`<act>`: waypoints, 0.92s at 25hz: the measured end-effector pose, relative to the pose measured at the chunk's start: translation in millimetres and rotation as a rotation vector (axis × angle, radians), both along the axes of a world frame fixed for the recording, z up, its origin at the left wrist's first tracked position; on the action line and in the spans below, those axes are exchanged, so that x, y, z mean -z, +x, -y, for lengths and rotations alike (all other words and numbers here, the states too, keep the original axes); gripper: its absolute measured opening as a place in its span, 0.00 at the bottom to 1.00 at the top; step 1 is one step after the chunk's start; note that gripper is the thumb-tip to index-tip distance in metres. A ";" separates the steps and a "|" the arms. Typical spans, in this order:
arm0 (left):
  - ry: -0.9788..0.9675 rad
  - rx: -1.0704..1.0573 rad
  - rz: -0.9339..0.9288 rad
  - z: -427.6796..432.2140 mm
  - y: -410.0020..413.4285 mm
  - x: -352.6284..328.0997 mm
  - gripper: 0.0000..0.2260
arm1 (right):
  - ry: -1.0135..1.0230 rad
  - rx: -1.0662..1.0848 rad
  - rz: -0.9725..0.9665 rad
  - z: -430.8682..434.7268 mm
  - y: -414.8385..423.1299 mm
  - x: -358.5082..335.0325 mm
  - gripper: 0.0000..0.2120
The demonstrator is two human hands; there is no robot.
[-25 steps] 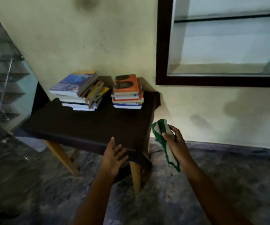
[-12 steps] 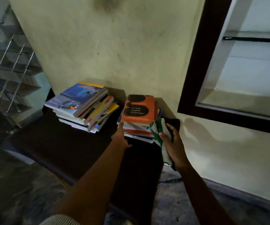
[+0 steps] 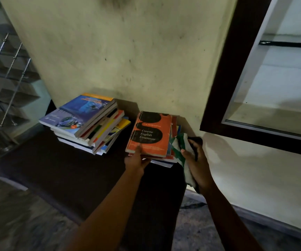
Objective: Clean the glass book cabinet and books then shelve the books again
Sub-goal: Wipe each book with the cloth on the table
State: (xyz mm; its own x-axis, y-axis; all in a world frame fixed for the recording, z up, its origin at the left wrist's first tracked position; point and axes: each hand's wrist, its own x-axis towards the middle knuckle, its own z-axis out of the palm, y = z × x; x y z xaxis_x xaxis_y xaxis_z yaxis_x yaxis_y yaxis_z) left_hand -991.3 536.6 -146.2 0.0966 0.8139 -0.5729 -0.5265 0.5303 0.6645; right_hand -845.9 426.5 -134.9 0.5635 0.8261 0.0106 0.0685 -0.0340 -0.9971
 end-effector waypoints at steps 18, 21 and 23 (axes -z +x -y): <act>-0.222 -0.168 -0.063 148.6 -206.3 103.4 0.10 | -0.038 -0.637 0.230 -55.4 -139.3 20.1 0.20; -0.232 -0.258 -0.022 152.1 -203.7 100.1 0.05 | -0.047 -0.643 0.415 -85.8 -154.8 40.0 0.23; -0.250 -0.313 0.018 154.9 -208.3 100.7 0.06 | -0.085 -0.613 0.595 -109.3 -163.8 55.5 0.24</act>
